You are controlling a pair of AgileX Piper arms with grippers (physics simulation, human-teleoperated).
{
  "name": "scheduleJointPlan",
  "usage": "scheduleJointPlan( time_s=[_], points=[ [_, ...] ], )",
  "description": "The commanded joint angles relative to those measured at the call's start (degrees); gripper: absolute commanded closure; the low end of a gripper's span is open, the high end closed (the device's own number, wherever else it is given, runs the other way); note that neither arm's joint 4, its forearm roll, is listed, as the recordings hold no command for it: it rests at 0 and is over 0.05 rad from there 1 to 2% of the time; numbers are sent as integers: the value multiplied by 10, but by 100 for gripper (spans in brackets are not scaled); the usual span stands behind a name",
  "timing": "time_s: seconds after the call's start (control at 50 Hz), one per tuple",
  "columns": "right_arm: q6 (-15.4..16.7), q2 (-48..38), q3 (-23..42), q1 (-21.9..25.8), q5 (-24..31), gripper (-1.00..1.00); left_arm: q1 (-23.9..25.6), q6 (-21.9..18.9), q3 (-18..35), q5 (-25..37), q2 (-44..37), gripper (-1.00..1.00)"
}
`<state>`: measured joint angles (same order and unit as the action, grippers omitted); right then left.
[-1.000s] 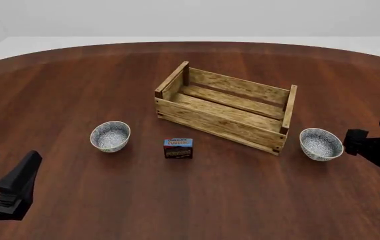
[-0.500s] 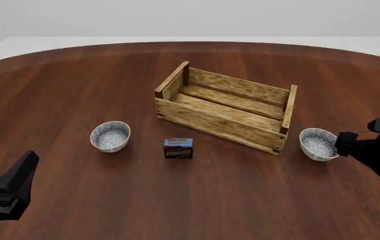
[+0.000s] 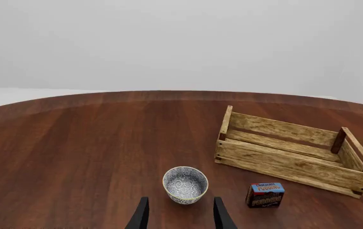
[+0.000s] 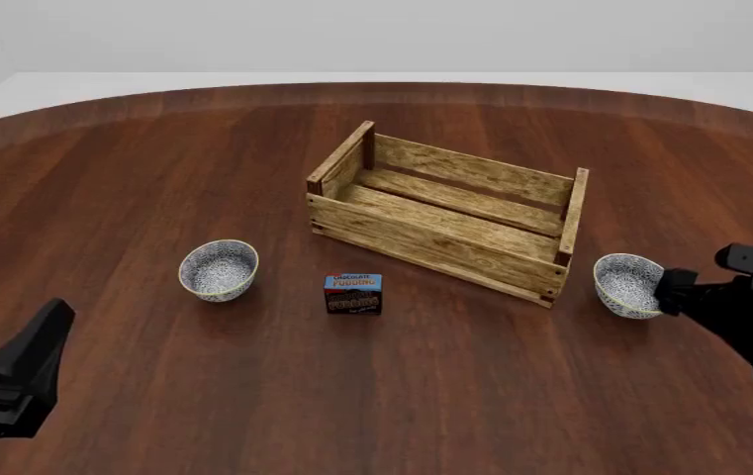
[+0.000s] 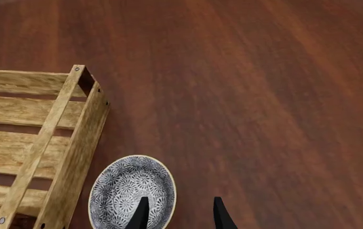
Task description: Stack the right bowl on the left bowl and place them in the tray.
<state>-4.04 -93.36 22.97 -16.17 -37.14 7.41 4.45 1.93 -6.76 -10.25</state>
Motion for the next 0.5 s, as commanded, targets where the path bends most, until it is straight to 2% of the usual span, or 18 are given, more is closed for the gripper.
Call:
scheduleJointPlan(
  time_s=[0.02, 0.5],
  points=[
    [-2, -24, 2, -2, -17, -100, 0, -1, 4, 7, 5, -100],
    [-4, -67, 7, 5, -44, -100, 0, -2, 9, 15, 11, -100]
  ],
)
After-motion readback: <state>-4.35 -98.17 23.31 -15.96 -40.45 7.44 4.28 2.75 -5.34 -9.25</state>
